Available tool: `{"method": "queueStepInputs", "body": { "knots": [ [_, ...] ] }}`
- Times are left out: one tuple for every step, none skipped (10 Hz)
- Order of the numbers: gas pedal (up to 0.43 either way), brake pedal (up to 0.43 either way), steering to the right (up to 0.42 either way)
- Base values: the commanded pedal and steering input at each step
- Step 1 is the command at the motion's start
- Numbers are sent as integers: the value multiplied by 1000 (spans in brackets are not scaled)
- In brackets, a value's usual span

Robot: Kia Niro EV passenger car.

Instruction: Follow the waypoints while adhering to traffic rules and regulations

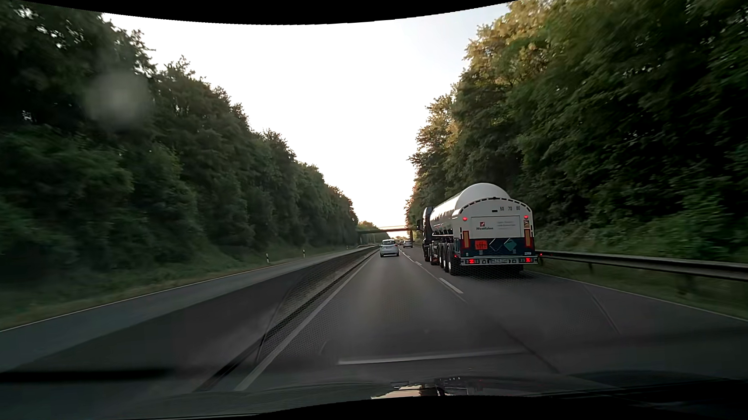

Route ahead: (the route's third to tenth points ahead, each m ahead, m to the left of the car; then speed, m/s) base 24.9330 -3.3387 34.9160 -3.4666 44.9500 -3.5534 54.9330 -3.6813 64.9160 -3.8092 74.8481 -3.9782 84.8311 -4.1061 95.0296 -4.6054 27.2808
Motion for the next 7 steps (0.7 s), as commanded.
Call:
{"method": "queueStepInputs", "body": {
  "knots": [
    [390, 0, 1],
    [390, 0, 1],
    [390, 0, 1],
    [390, 0, 0],
    [390, 0, 0],
    [390, 0, 1],
    [390, 0, 0]
  ]
}}
